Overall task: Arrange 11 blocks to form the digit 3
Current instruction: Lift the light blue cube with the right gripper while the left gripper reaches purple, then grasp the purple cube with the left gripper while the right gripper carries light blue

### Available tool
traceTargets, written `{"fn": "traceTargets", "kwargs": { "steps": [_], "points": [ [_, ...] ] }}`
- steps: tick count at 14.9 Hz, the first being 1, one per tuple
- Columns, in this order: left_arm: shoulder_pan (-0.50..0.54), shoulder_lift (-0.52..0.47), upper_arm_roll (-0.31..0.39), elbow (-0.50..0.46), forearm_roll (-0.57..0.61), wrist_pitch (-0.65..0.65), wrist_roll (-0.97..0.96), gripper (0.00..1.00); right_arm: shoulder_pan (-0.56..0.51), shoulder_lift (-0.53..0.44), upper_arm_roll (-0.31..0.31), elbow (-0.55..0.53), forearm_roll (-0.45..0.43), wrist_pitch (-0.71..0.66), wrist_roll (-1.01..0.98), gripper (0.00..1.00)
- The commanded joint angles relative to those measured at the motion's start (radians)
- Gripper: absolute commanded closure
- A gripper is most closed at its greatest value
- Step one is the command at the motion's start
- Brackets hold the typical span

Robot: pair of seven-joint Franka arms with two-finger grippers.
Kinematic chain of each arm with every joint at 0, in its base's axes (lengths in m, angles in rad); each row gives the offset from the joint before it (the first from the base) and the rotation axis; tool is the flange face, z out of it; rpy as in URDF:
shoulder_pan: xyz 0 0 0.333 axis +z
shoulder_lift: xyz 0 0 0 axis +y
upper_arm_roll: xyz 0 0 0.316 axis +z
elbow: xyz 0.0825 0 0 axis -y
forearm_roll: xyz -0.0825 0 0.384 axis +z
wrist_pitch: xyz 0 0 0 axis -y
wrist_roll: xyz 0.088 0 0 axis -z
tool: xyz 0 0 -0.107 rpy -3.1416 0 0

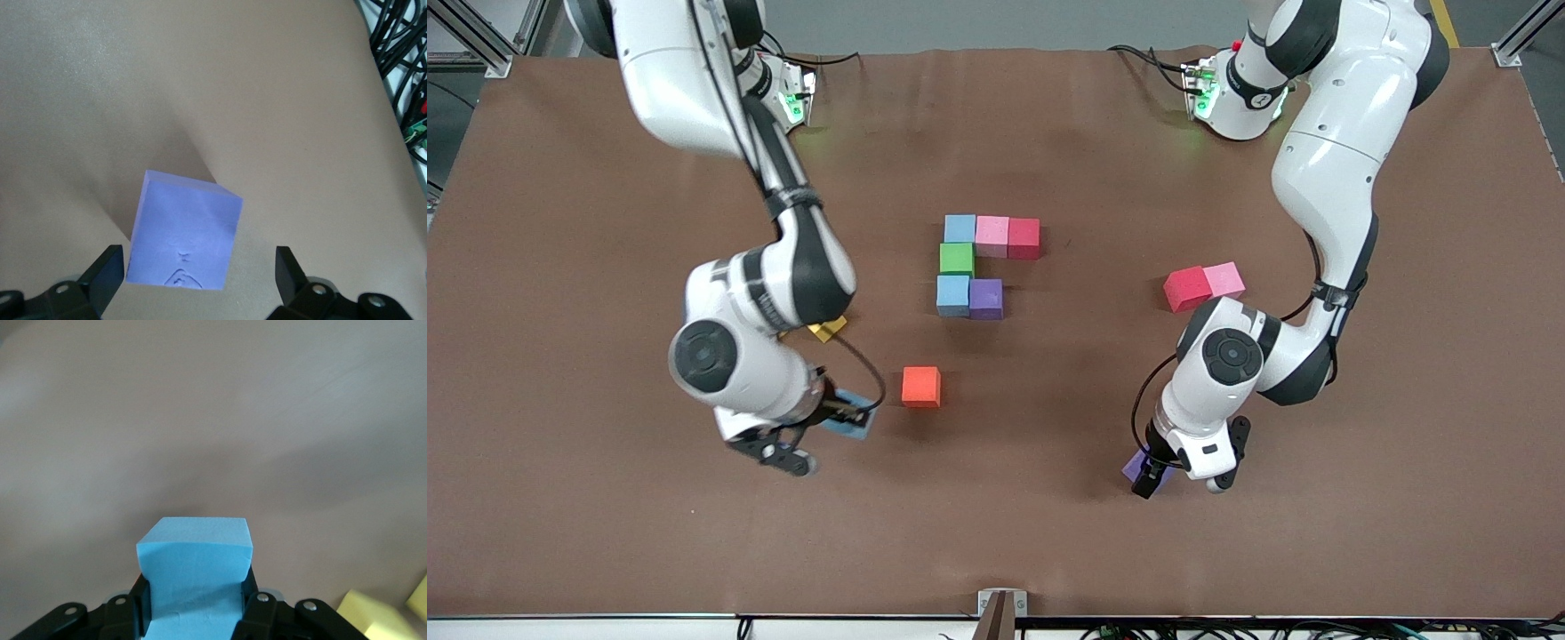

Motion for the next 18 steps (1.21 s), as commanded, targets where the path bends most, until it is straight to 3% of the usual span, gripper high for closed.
{"fn": "traceTargets", "kwargs": {
  "steps": [1,5,8,12,17,18],
  "points": [
    [-0.004,0.015,0.009,0.028,-0.012,0.004,0.021,0.00,0.106,-0.069,-0.017,-0.118,-0.001,0.022,0.024,0.97],
    [-0.001,0.022,0.009,0.028,-0.012,0.004,0.043,0.00,0.266,-0.083,-0.069,-0.187,-0.030,0.059,0.086,0.97],
    [-0.001,0.027,0.009,0.028,-0.012,0.004,0.049,0.00,0.370,-0.151,-0.101,-0.356,-0.030,0.206,0.087,0.97],
    [-0.001,0.044,0.009,0.028,-0.014,0.006,0.064,0.00,0.416,-0.165,-0.101,-0.476,-0.035,0.324,0.084,0.97],
    [0.001,0.051,0.010,0.025,-0.009,0.009,0.064,0.01,0.415,-0.155,-0.099,-0.507,-0.082,0.359,0.084,0.97],
    [0.001,0.051,0.010,0.023,-0.012,0.009,0.063,0.12,0.415,-0.155,-0.099,-0.520,-0.084,0.373,0.086,0.97]
  ]
}}
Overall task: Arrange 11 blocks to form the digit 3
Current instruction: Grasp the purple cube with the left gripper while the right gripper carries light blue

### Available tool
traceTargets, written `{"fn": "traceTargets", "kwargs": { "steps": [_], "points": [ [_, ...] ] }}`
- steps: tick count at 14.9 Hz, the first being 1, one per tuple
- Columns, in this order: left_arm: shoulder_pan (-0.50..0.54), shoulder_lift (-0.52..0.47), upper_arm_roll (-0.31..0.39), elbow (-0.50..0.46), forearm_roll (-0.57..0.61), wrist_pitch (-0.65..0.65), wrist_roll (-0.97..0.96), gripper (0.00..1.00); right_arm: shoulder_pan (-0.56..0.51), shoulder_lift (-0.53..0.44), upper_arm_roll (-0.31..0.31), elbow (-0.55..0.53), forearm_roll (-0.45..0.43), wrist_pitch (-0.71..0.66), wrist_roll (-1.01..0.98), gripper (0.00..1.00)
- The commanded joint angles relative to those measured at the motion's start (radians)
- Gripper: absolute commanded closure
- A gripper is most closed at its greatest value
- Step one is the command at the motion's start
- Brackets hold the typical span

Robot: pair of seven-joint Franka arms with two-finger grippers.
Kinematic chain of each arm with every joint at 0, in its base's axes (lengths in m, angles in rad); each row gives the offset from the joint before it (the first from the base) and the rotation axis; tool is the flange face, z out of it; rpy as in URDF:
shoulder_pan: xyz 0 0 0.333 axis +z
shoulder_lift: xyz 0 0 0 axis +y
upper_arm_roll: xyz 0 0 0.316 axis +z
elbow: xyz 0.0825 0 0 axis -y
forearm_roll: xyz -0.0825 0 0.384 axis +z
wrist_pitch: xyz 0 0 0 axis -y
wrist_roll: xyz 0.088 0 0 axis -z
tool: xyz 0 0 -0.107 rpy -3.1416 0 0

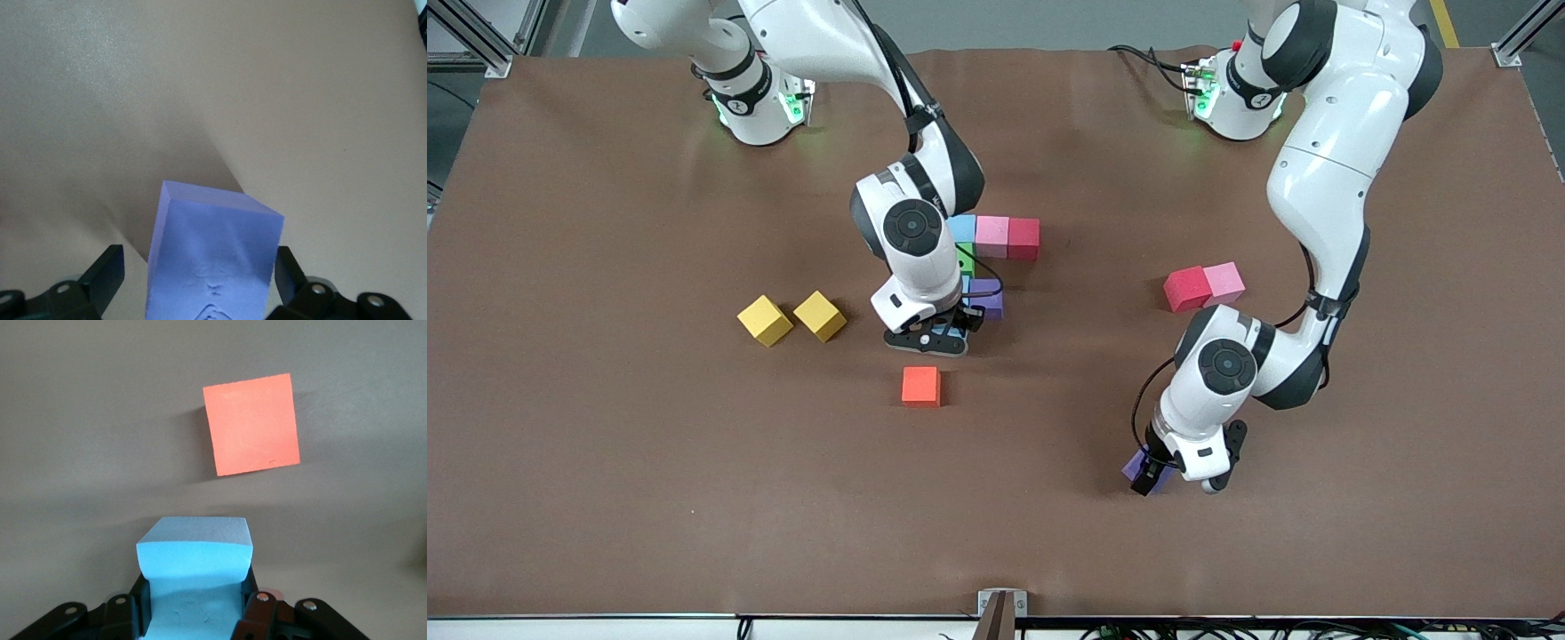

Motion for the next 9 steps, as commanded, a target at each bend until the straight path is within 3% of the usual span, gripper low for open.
{"fn": "traceTargets", "kwargs": {
  "steps": [1,2,5,9],
  "points": [
    [0.000,0.009,0.003,0.020,-0.014,0.007,0.023,0.36,0.011,-0.044,-0.003,-0.082,-0.026,0.059,0.008,0.97],
    [0.003,0.008,0.003,0.020,-0.012,0.006,0.023,0.52,0.011,-0.044,-0.003,-0.107,-0.026,0.093,0.008,0.97],
    [0.004,-0.007,0.003,0.010,-0.015,-0.008,0.006,0.70,0.011,-0.044,0.000,-0.150,-0.026,0.153,0.010,0.97],
    [-0.005,-0.038,-0.008,0.004,-0.014,-0.136,-0.203,0.71,0.014,-0.041,0.003,-0.150,-0.022,0.151,0.010,0.97]
  ]
}}
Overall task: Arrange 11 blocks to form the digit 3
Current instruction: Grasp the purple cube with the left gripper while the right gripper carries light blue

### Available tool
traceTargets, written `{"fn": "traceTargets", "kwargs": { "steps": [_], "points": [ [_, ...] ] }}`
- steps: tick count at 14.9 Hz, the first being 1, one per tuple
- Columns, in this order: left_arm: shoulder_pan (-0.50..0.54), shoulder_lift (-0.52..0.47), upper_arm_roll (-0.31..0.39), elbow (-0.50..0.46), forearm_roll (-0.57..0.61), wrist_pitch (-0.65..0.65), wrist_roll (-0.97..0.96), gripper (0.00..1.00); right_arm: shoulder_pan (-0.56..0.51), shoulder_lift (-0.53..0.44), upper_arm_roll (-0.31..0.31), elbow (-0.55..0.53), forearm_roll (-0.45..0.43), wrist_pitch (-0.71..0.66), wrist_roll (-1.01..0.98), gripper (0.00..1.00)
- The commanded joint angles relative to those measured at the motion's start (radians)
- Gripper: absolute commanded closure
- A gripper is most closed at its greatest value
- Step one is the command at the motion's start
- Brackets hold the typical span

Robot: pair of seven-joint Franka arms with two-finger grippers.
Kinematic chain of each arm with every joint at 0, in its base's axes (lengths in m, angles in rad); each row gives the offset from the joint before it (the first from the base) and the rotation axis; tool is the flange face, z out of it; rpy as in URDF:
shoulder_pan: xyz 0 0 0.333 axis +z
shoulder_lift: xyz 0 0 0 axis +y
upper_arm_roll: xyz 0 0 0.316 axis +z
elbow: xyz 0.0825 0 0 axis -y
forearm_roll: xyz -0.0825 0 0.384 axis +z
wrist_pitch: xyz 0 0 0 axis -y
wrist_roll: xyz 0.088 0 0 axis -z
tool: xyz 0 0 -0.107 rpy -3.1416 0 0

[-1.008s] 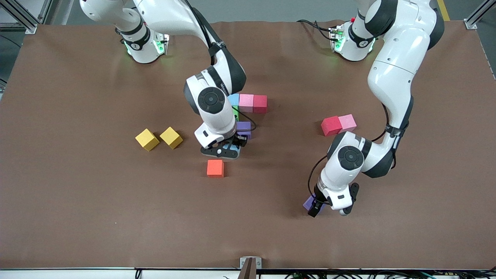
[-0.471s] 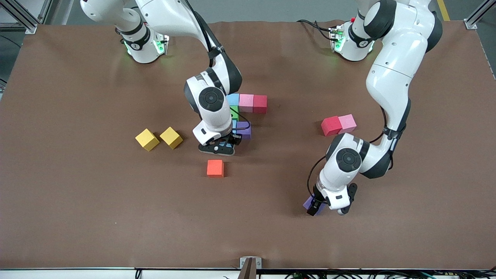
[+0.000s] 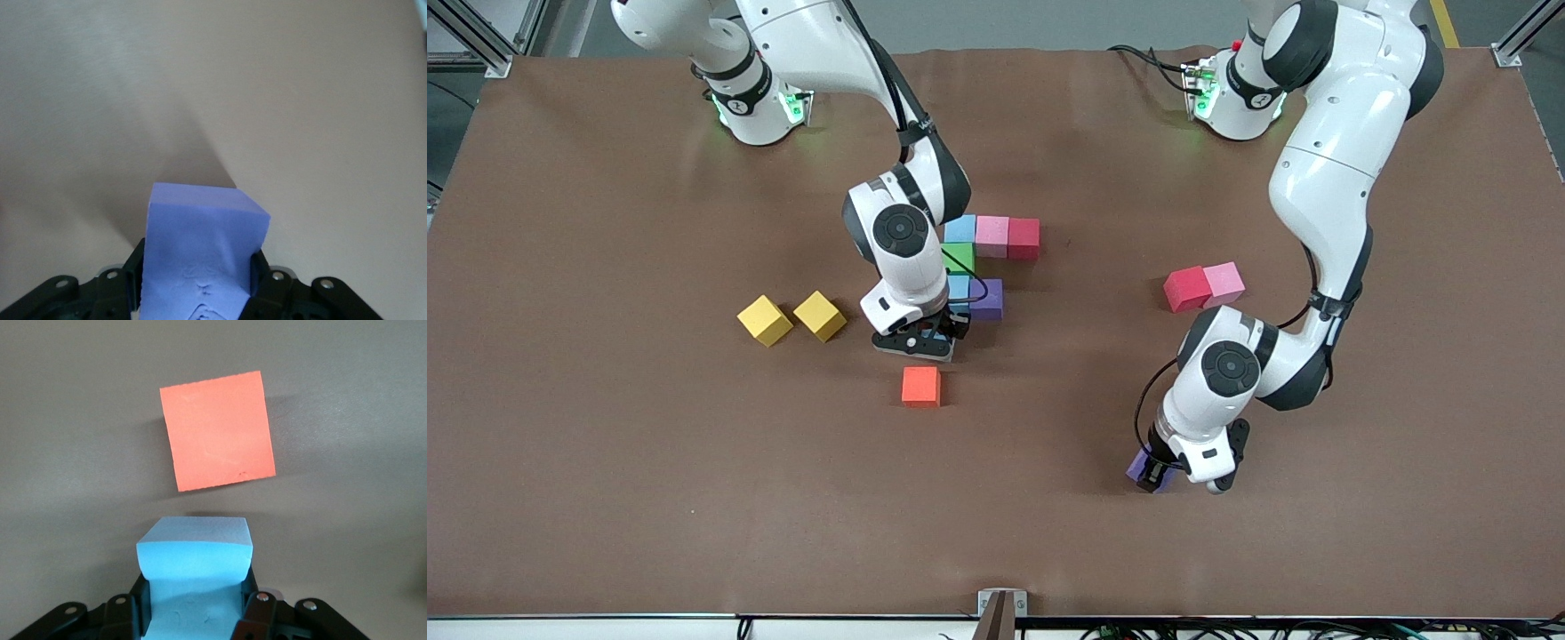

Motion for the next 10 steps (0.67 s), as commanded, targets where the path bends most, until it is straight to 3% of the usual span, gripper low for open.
{"fn": "traceTargets", "kwargs": {
  "steps": [1,4,10],
  "points": [
    [-0.011,-0.047,-0.014,-0.012,-0.010,-0.155,-0.166,0.71,0.019,-0.041,0.003,-0.044,-0.012,0.014,0.010,0.97],
    [-0.030,-0.111,-0.046,-0.090,-0.007,-0.237,-0.320,0.71,0.019,-0.037,0.006,-0.042,-0.007,0.023,0.004,0.97],
    [-0.095,-0.206,-0.110,-0.263,0.004,-0.237,-0.720,0.71,0.018,-0.023,0.021,-0.036,-0.001,0.027,-0.024,0.97]
  ]
}}
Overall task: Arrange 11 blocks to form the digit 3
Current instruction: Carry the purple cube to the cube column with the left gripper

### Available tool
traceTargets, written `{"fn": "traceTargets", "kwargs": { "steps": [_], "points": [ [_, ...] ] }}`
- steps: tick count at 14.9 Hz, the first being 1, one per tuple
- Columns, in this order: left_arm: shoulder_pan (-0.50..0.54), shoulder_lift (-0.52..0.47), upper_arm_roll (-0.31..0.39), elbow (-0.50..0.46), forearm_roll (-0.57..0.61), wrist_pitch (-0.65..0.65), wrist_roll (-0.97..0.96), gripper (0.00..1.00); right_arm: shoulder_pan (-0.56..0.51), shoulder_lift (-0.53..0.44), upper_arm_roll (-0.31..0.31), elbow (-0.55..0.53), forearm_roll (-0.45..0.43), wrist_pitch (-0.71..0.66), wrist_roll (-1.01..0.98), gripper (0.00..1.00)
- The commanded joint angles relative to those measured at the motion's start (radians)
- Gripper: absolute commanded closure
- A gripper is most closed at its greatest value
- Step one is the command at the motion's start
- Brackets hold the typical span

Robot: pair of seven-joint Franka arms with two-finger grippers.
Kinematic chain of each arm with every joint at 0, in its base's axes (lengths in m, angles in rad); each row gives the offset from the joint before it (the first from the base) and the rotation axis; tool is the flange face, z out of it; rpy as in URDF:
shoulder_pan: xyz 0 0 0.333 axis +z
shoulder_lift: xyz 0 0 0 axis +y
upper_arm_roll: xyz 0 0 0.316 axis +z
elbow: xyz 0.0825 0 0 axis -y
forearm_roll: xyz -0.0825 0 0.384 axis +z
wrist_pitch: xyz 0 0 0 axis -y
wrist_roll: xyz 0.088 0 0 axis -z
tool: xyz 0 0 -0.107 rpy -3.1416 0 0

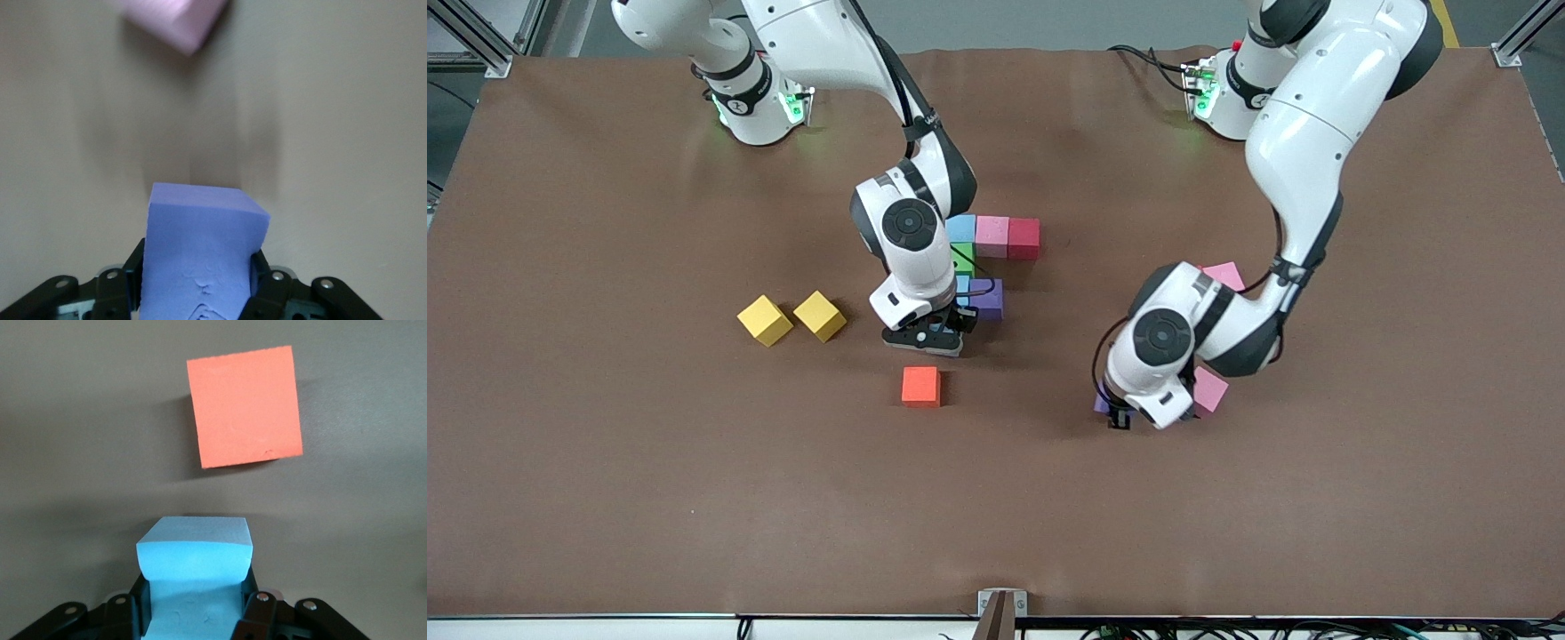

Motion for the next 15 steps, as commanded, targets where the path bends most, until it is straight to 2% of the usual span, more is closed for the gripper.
{"fn": "traceTargets", "kwargs": {
  "steps": [1,6,10,15],
  "points": [
    [-0.057,-0.086,0.004,-0.112,0.004,-0.002,-0.197,0.71,0.005,-0.023,0.003,-0.032,-0.001,0.028,-0.012,0.97],
    [-0.161,-0.176,0.004,-0.244,0.002,0.009,-0.363,0.71,-0.002,-0.006,0.018,-0.030,0.001,0.042,-0.014,0.97],
    [-0.213,-0.173,0.010,-0.277,0.008,0.046,-0.446,0.72,0.002,0.000,0.018,-0.030,0.001,0.042,-0.015,0.97],
    [-0.238,-0.166,0.009,-0.302,0.122,0.112,-0.604,0.72,0.007,0.003,0.018,-0.034,-0.001,0.041,-0.015,0.97]
  ]
}}
